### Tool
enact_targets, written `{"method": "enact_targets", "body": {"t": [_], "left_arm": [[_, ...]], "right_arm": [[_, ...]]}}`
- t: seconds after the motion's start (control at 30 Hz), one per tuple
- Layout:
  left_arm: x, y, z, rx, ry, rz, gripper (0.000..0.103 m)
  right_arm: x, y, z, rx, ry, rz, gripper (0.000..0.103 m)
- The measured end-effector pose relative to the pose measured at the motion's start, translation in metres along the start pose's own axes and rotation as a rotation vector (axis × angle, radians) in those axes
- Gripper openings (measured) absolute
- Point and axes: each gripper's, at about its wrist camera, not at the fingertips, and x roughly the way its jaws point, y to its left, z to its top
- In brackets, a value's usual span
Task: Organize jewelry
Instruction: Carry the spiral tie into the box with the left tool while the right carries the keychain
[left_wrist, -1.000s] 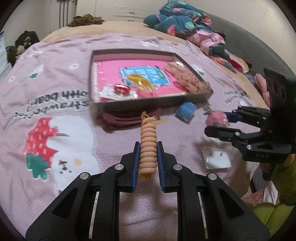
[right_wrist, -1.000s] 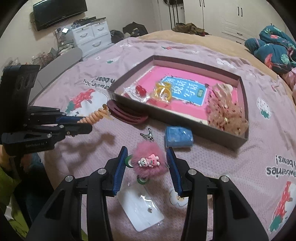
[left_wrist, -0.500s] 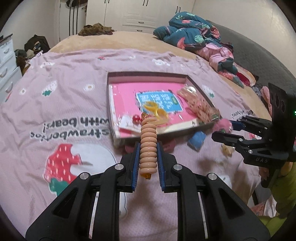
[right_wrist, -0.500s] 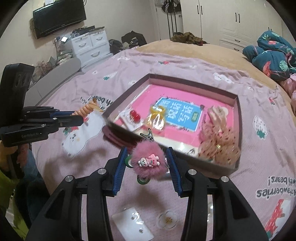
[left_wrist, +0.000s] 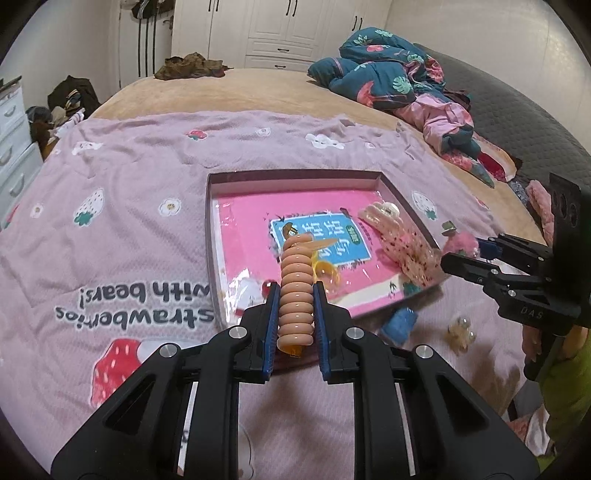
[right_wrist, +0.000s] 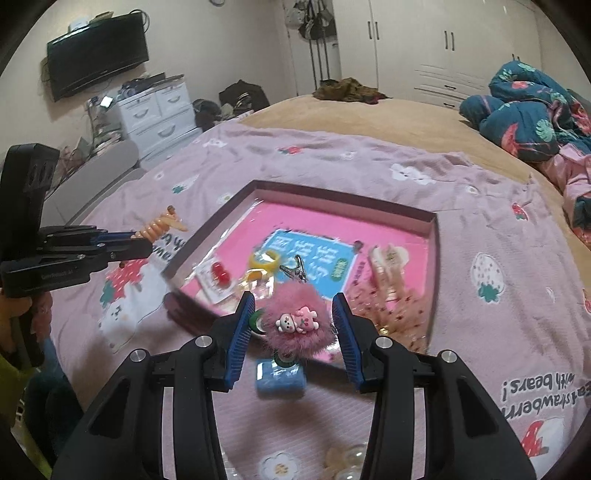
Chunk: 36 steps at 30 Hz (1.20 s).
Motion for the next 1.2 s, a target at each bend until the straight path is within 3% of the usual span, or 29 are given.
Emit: {"method": "enact_targets", "body": {"t": [0.5,1.2], "left_arm": [[0.049,0.001,0.018,-0.016,0.046,0.019,0.011],[0.092,0.03,0.017,-0.071,0.088,0.059,0.011]], "right_arm": [[0.013,-0.052,0.006,0.085,-0.006,-0.089,0.042],[0.061,-0.054,0.0,0.096,0.079,-0.088,0.042]]}}
